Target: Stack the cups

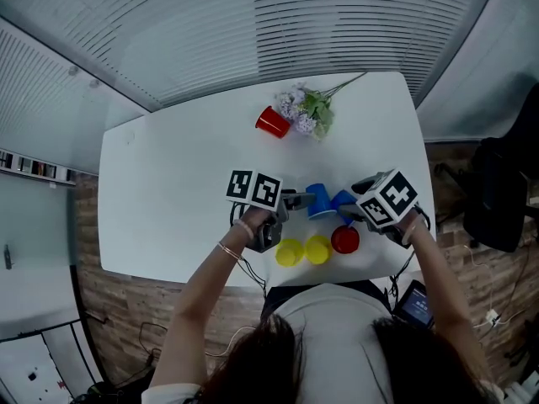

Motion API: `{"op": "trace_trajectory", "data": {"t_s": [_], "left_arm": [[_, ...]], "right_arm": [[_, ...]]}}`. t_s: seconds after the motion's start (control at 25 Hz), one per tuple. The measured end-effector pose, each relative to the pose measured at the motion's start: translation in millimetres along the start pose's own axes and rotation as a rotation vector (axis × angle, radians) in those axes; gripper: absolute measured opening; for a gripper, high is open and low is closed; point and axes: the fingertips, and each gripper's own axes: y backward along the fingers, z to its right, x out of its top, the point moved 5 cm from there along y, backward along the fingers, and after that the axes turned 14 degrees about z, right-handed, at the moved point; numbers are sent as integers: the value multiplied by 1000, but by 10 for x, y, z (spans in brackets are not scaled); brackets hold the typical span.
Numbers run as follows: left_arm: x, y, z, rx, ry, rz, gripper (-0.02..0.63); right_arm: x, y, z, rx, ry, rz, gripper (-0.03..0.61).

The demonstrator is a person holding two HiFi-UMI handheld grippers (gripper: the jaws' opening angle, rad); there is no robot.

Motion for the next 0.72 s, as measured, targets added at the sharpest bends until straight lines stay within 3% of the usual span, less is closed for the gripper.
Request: {"op": "trace_trajectory", "data": {"t_s": [0.28,0.72], "left_arm": [[-21,-182,-44,-27,77,-87,339],[-40,-316,45,-13,54,-208,347]], "right_arm": [[-61,-173,52,60,-58,-127,318],[-163,-339,98,66,-102,-219,313]]}}
